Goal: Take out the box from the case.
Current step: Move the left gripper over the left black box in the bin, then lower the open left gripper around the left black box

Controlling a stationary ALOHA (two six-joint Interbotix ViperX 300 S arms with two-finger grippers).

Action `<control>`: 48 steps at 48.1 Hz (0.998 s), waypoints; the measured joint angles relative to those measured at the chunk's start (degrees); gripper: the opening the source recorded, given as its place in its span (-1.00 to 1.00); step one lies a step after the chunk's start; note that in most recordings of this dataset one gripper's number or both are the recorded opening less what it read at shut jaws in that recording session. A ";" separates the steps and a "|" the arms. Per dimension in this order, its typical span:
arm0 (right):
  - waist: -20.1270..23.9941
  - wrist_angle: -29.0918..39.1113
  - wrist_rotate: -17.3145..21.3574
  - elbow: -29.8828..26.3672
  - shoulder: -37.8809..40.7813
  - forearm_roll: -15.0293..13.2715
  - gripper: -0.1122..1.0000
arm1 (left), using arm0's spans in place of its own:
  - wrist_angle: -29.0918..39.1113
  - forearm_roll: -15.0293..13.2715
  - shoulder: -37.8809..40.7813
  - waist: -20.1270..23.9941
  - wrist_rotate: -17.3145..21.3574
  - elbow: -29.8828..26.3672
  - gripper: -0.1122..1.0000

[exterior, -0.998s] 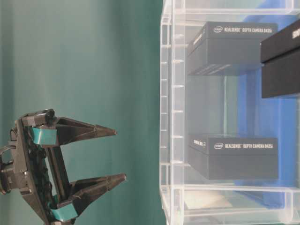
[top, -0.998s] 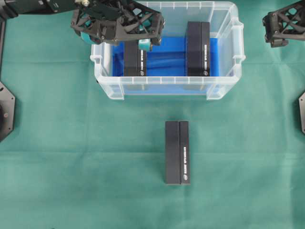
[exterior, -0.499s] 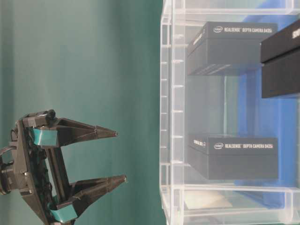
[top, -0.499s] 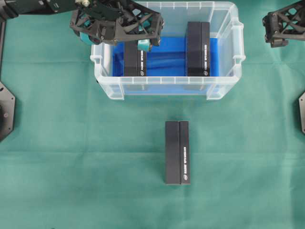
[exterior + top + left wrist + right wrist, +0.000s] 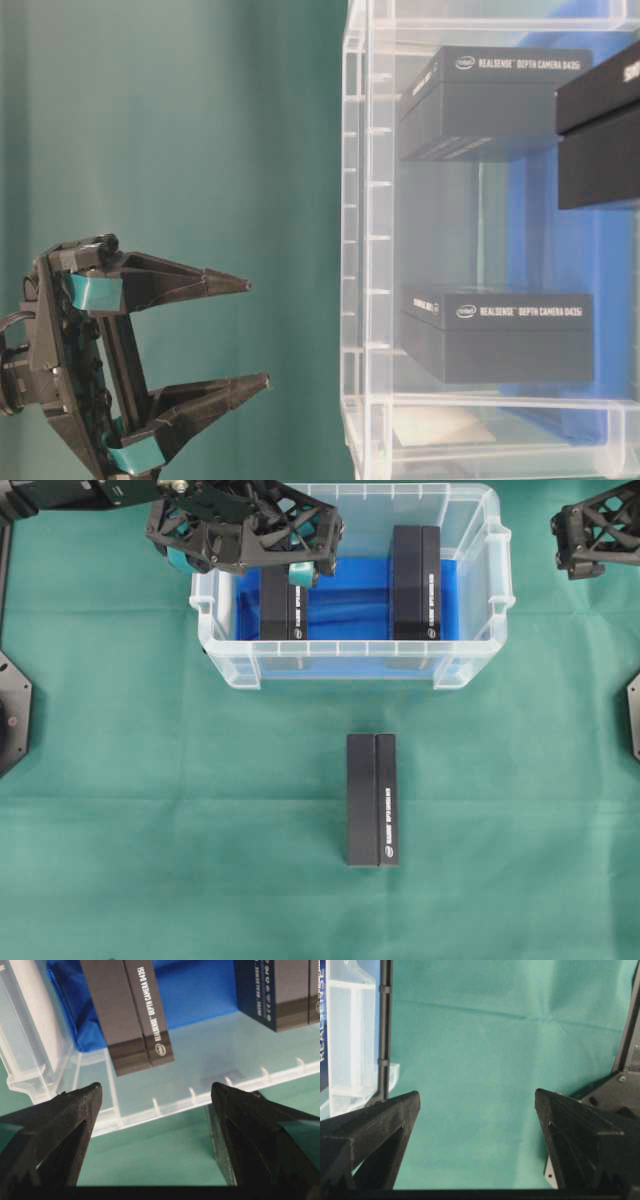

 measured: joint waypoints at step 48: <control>0.09 0.00 0.00 0.88 0.00 -0.09 0.89 | -7.38 0.00 2.90 1.58 -0.62 8.17 0.82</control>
